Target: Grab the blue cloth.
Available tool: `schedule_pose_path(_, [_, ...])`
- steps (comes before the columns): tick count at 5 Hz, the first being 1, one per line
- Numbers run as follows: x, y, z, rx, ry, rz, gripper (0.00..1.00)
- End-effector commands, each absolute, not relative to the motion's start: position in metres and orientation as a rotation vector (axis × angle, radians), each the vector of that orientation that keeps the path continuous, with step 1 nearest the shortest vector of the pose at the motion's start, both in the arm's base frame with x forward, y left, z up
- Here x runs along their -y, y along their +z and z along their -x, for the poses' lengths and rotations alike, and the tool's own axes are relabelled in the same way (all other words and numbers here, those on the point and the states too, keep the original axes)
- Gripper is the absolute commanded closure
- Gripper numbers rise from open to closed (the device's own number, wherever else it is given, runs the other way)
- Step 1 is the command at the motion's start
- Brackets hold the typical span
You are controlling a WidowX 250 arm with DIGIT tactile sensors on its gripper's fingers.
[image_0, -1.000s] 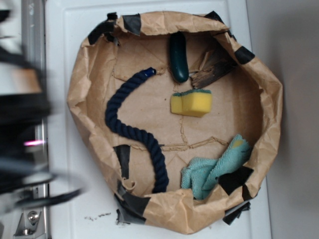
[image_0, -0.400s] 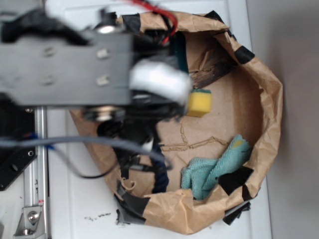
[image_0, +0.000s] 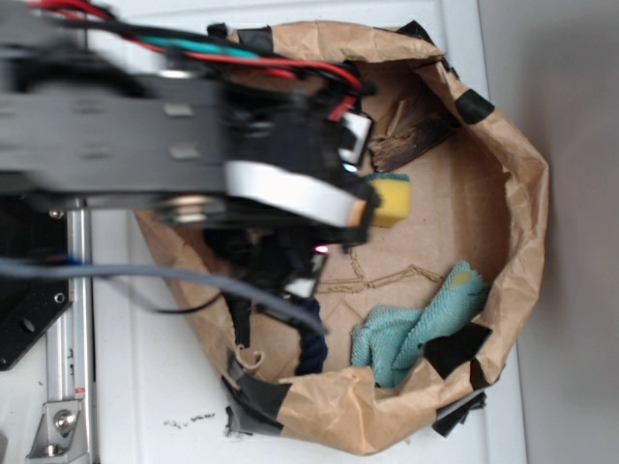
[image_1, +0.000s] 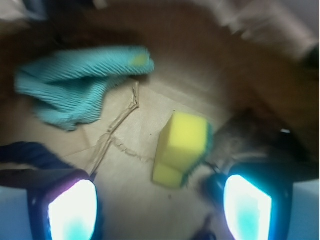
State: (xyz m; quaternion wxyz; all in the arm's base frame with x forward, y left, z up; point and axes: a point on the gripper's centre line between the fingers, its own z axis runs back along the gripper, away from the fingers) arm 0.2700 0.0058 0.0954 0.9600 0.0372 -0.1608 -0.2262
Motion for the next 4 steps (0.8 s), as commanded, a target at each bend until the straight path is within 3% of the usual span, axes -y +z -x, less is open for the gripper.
schedule_pose_path(1, [0.019,0.101,-0.326,0.366,-0.554,-0.041,0.00])
schedule_pose_path(2, [0.045,0.090,-0.326,0.363,-0.642,-0.006,0.00])
schedule_pose_path(4, [0.071,0.089,-0.300,0.388,-0.726,0.058,0.00])
